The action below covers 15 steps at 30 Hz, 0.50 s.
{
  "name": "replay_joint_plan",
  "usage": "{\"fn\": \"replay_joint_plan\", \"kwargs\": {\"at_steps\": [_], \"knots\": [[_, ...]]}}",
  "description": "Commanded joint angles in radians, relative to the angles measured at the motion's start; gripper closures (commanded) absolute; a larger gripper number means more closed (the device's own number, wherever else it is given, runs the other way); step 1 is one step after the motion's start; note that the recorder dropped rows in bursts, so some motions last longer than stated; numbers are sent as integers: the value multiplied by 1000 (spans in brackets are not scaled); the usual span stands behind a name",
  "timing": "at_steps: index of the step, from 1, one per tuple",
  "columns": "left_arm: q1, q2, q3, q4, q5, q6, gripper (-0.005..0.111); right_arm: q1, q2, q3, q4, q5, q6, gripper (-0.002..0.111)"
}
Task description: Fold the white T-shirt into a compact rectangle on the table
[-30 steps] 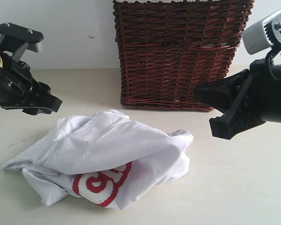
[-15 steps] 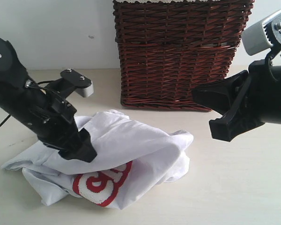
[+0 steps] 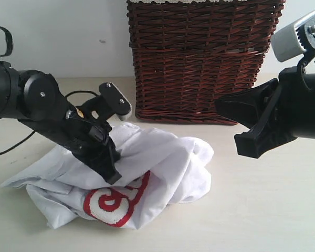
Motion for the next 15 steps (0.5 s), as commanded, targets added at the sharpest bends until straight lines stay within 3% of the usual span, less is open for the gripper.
{"fn": "replay_joint_plan", "kwargs": {"at_steps": [1, 6, 10, 12, 15], "knots": [[4, -56, -31, 34, -97, 1, 106, 0, -5, 4, 3, -4, 1, 108], [4, -81, -70, 69, -226, 1, 106, 0, -5, 4, 3, -4, 1, 108], [5, -33, -72, 73, -546, 33, 106, 0, -5, 4, 3, -4, 1, 108], [5, -8, -72, 64, -609, 29, 92, 0, -5, 6, 3, -4, 1, 108], [16, -11, -72, -114, -613, 24, 54, 0, -5, 6, 3, -6, 1, 108]]}}
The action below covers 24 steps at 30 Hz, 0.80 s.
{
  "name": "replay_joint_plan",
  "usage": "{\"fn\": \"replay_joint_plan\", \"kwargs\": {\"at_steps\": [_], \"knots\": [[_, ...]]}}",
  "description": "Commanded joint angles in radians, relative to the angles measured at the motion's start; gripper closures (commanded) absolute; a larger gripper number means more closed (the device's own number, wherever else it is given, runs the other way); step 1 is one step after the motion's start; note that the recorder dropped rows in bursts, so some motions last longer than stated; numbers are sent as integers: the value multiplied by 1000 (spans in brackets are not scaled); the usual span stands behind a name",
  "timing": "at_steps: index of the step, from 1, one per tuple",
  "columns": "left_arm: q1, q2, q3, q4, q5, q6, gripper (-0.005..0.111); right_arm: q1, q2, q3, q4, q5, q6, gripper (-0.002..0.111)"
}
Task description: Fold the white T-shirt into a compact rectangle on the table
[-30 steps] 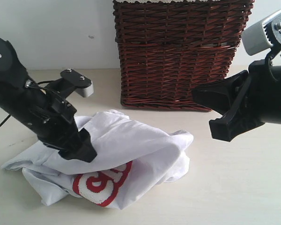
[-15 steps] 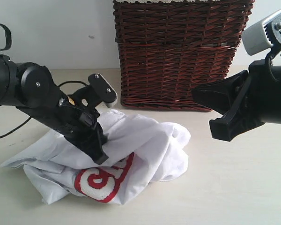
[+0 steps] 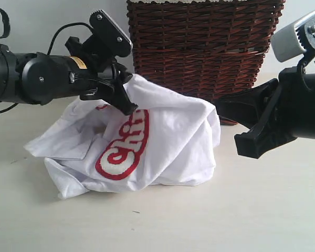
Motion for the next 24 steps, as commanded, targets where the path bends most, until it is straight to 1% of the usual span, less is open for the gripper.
{"fn": "replay_joint_plan", "kwargs": {"at_steps": [1, 2, 3, 4, 5, 6, 7, 8, 9, 11, 12, 13, 14, 16, 18, 20, 24], "knots": [[29, -11, -9, -290, -56, -2, 48, 0, -5, 6, 3, -4, 1, 108], [52, -31, -9, -421, -64, -2, 47, 0, -5, 6, 3, -4, 1, 108], [74, -44, -9, -505, -50, 3, 47, 0, -5, 6, 3, -5, 1, 108], [120, -75, -9, -591, 43, 5, 47, 0, -5, 6, 3, -5, 1, 108], [153, -96, -9, -632, 151, 3, 47, 0, -5, 6, 3, -5, 1, 108], [227, -112, -23, -675, 418, -17, 50, 0, -5, 6, 3, -5, 1, 108], [278, -112, -39, -664, 625, -23, 54, 0, -5, 6, 3, -5, 1, 108], [334, -99, -61, -623, 831, -25, 58, 0, -5, 6, 3, -5, 1, 108], [363, -90, -61, -593, 906, -25, 58, 0, -5, 6, 3, -5, 1, 108], [385, -67, -39, -523, 915, -53, 58, 0, -5, 6, 3, -10, 1, 108], [385, -56, -26, -483, 908, -85, 57, 0, -5, 6, 3, -14, 1, 108], [385, -44, -8, -425, 893, -127, 56, 0, -5, 6, 3, -22, 1, 108], [385, -27, 20, -335, 849, -214, 51, 0, -5, 6, 3, -35, 1, 108], [382, -3, 51, -299, 837, -284, 47, 0, -5, 6, 3, -49, 1, 108], [382, 12, 54, -249, 855, -325, 47, 0, -5, 6, 3, -49, 1, 108], [382, 25, 68, -183, 834, -399, 47, 0, -5, 6, 3, -51, 1, 108], [382, 77, 104, -211, 822, -413, 47, 0, -5, 6, 3, -51, 1, 108]]}}
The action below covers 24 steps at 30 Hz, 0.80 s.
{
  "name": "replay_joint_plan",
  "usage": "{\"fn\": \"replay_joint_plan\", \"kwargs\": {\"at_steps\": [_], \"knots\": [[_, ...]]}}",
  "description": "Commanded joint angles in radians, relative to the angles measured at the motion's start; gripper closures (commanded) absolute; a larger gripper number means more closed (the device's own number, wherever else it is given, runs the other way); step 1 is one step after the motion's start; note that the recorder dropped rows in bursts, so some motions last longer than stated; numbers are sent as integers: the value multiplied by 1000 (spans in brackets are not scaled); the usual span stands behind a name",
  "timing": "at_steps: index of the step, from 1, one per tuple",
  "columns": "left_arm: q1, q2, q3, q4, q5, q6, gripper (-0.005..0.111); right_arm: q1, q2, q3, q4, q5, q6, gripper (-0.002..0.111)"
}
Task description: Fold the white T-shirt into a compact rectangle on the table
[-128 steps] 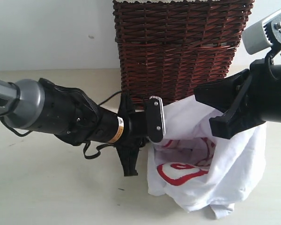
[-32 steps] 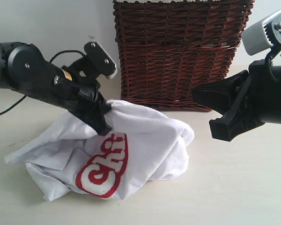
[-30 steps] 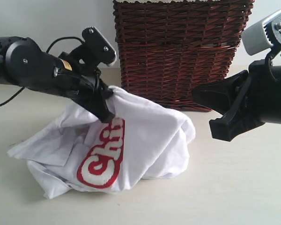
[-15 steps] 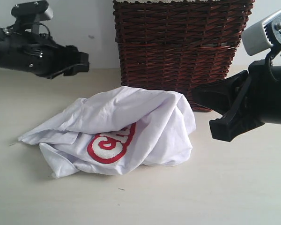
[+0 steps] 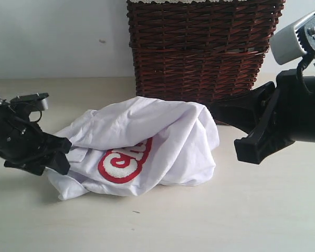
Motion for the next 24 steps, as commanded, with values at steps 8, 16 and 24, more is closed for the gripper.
{"fn": "replay_joint_plan", "kwargs": {"at_steps": [8, 16, 24], "knots": [[-76, 99, 16, -185, -71, 154, 49, 0, -5, 6, 3, -13, 1, 108], [-79, -30, -18, -127, 176, 200, 107, 0, -5, 6, 3, -11, 1, 108], [-79, -373, -168, 145, 536, -11, 107, 0, -5, 6, 3, -11, 1, 108]]}}
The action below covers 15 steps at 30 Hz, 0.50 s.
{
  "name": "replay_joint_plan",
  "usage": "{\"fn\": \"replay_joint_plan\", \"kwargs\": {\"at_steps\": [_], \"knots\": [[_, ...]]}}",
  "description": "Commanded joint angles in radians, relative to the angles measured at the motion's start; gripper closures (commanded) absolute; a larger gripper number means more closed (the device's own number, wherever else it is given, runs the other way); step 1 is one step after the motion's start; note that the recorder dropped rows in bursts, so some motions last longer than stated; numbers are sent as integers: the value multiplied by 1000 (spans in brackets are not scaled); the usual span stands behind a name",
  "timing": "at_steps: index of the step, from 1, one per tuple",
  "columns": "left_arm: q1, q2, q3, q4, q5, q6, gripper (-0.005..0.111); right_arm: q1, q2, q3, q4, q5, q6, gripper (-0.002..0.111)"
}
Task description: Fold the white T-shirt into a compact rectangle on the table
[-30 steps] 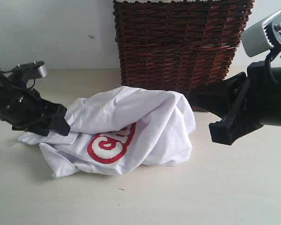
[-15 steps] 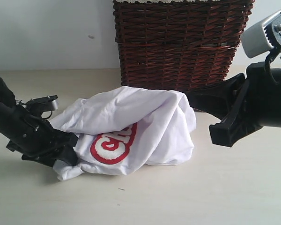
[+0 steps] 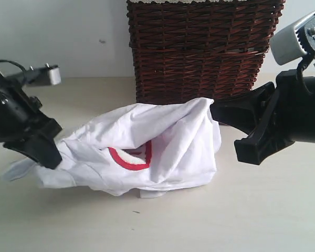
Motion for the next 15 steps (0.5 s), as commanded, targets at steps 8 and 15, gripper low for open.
{"fn": "replay_joint_plan", "kwargs": {"at_steps": [8, 15], "knots": [[-2, -384, -11, -120, 47, -40, 100, 0, -5, 6, 3, -6, 1, 108], [-45, -468, 77, -225, 47, 28, 52, 0, -5, 6, 3, -6, 1, 108]]}}
